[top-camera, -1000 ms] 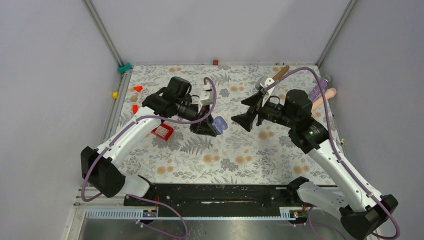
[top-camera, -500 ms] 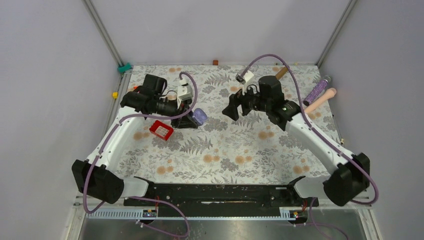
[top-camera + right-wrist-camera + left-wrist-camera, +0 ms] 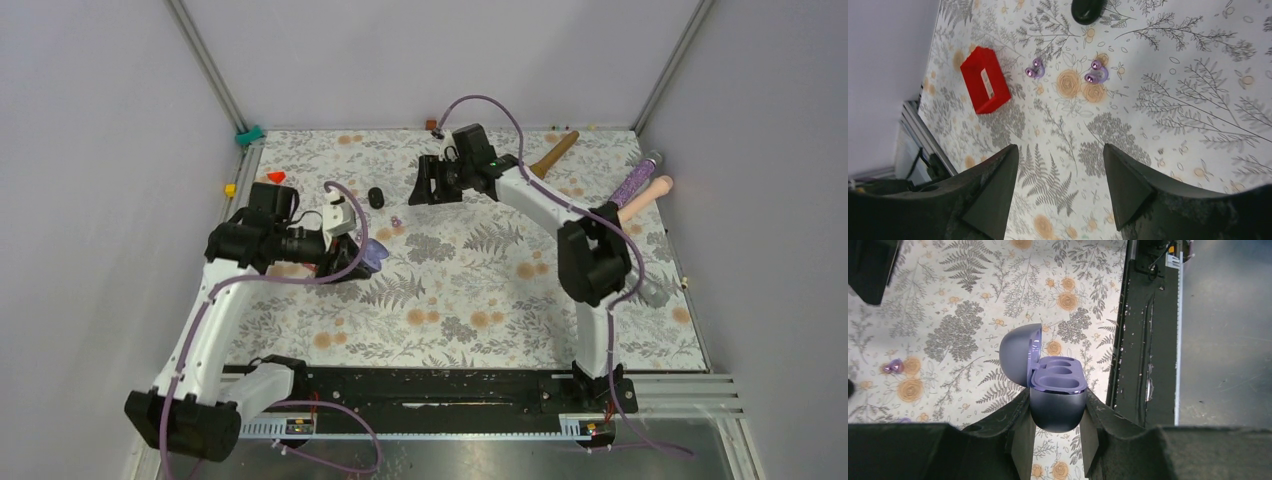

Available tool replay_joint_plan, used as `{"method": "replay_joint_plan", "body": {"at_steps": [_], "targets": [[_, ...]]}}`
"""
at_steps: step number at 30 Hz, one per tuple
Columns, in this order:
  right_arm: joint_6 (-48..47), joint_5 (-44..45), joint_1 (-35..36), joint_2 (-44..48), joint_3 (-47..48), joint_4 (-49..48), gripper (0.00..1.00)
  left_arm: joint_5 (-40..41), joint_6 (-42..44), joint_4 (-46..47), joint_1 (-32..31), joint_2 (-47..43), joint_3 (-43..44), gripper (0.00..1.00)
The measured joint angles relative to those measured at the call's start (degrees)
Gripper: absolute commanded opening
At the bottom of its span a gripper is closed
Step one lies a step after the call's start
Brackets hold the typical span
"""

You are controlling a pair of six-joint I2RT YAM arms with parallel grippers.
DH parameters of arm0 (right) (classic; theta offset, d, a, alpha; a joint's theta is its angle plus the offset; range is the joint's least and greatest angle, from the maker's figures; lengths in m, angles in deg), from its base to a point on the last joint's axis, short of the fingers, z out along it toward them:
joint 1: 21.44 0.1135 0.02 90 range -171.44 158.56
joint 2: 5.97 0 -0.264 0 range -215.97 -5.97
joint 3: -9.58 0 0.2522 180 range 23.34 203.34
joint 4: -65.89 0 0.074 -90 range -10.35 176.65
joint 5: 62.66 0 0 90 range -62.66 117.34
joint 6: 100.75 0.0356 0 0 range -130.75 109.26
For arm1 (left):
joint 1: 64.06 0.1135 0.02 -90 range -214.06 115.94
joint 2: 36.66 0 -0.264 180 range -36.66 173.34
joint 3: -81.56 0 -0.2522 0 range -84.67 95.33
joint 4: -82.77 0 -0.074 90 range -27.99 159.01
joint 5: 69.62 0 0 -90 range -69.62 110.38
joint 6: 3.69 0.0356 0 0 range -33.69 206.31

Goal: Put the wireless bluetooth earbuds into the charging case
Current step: Open the charging case, then move the earbud to the center of the board.

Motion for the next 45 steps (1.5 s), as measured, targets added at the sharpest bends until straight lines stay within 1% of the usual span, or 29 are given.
{"method": "replay_joint_plan", "body": {"at_steps": [4,6,11,14,19,20,23,24,29,33,45], "targets": [[6.1,-1.1,0.0,-9.8,7.5,1.9,0.66,0.7,-2.1,4.1,0.3,-7.1,-4.5,0.0],[8.4,-1.6,0.1,-13.0,9.6,3.1,0.63,1.1,-3.2,5.9,0.5,-8.6,-5.8,0.0],[12.3,-2.9,0.3,-18.1,11.5,4.9,0.58,1.7,-4.6,8.2,0.8,-6.2,-6.0,0.0],[13.6,-2.9,0.5,-19.3,11.5,5.8,0.55,1.9,-4.9,8.6,1.2,-4.5,-6.2,0.0],[15.4,-2.8,0.5,-20.7,12.2,6.4,0.52,1.9,-5.0,8.9,1.7,-4.5,-6.7,0.0],[15.8,-2.8,0.5,-21.4,13.1,6.3,0.51,1.8,-5.0,9.0,1.8,-4.5,-6.8,0.0],[16.5,-2.7,0.5,-23.8,16.1,6.9,0.41,1.6,-5.0,9.3,2.3,-4.5,-7.0,0.0],[16.7,-2.7,0.5,-24.9,17.5,7.2,0.4,1.5,-5.0,9.3,2.6,-4.5,-7.0,0.0],[17.1,-2.5,0.5,-29.7,24.5,9.9,0.38,1.0,-5.0,9.3,3.7,-4.5,-7.0,0.0],[17.0,-2.2,0.6,-31.8,27.9,11.8,0.36,0.7,-5.0,9.3,4.5,-4.5,-7.1,0.0],[16.5,-0.7,2.1,-34.2,32.2,15.2,0.36,-0.2,-4.9,9.3,5.2,-4.5,-7.8,0.0]]}}
